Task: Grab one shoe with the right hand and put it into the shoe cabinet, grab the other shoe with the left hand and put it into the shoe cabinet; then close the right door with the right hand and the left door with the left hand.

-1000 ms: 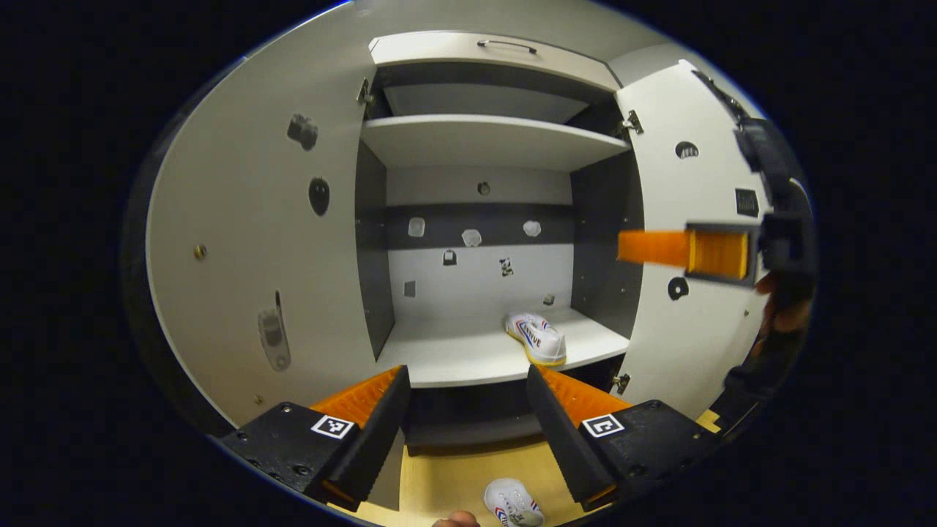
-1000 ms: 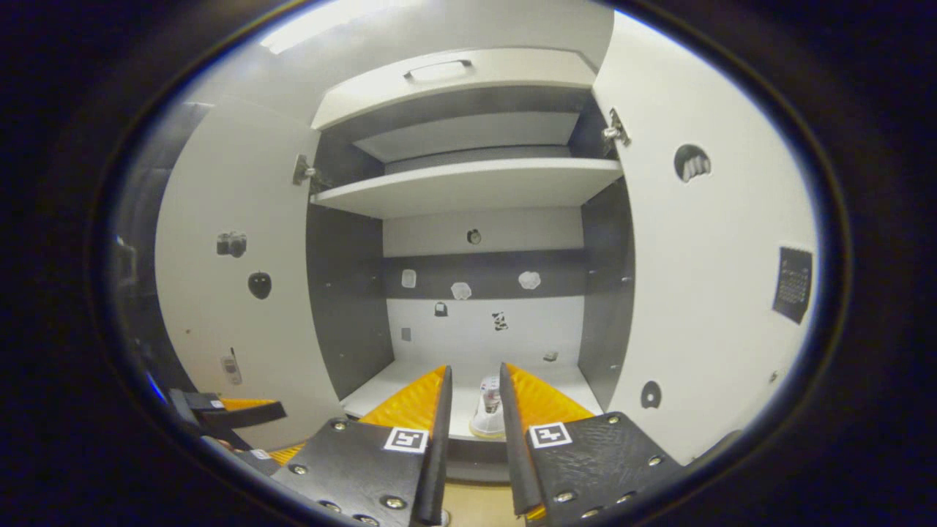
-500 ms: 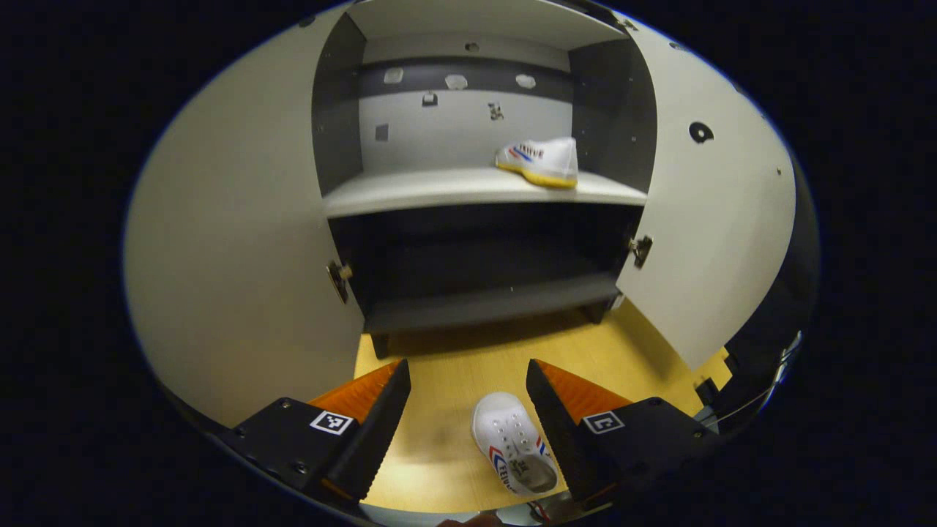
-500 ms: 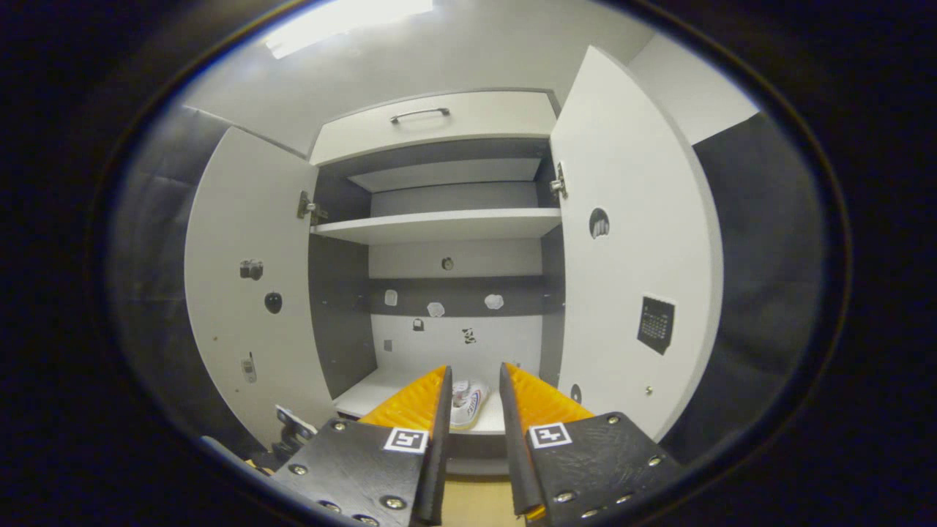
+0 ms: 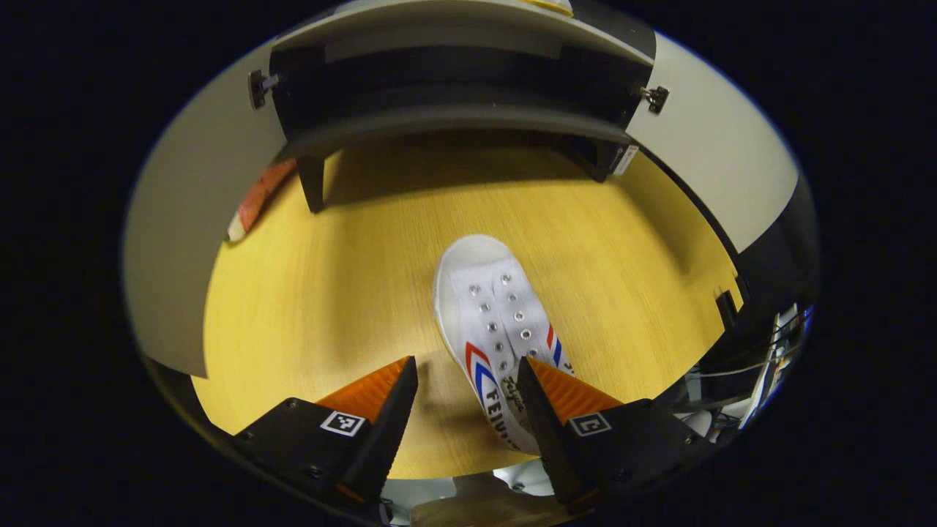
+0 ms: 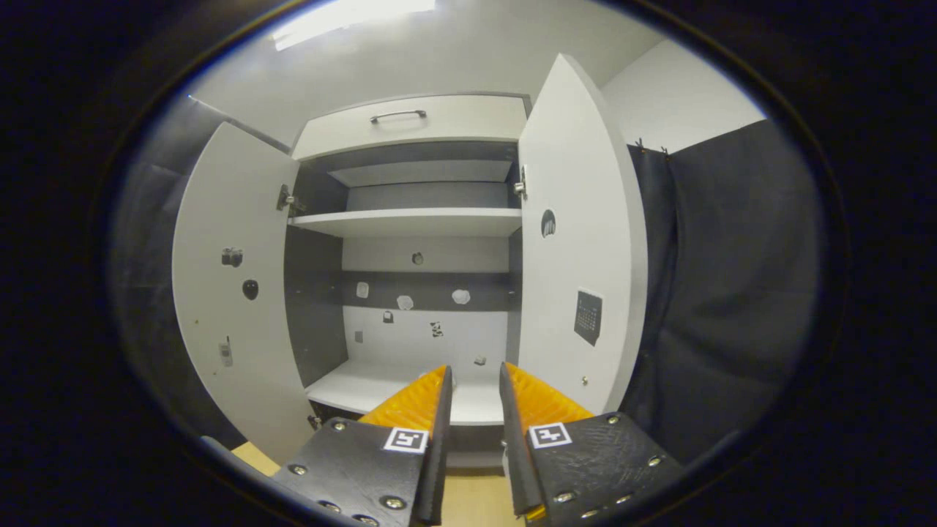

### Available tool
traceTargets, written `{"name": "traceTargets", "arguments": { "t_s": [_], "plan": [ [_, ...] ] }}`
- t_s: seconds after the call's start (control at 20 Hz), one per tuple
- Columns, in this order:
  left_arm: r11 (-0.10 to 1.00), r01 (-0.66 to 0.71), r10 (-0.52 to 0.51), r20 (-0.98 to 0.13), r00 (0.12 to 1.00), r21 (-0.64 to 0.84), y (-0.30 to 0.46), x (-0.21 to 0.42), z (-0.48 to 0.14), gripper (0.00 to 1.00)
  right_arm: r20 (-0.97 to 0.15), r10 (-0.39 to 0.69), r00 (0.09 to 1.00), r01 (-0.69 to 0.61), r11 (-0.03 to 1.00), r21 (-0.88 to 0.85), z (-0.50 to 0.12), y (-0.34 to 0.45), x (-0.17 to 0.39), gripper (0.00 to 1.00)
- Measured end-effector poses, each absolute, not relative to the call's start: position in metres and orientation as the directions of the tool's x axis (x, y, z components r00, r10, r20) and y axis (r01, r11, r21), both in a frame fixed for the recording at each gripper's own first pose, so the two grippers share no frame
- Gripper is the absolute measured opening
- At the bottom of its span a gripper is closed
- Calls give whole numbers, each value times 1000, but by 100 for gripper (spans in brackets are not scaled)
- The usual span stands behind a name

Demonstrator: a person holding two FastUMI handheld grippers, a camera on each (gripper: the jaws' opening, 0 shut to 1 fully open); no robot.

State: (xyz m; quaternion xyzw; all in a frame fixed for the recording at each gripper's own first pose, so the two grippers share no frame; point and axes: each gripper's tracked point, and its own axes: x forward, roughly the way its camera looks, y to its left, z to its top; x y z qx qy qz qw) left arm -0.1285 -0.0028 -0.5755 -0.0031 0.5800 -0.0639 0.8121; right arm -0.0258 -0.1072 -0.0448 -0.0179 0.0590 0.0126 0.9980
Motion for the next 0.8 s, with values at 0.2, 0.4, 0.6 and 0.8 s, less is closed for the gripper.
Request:
{"name": "traceTargets", "arguments": {
  "t_s": [0.2,0.4,0.6,0.8],
  "plan": [
    [990,86,-127,-958,258,-109,-1,-145,-600,76,-138,11,990,-16,999,-35,-53,-113,-24,36],
    [987,60,-160,-959,233,-150,-10,-146,-609,55,-147,11,989,-15,999,-29,-58,-114,-19,36],
    [987,19,-161,-965,204,-161,-11,-147,-609,26,-155,22,988,-24,1000,-13,-61,-110,-15,36],
    [978,-100,-160,-970,184,-180,-9,-146,-608,1,-160,26,987,-31,999,-27,-63,-107,-17,36]
  ]
}}
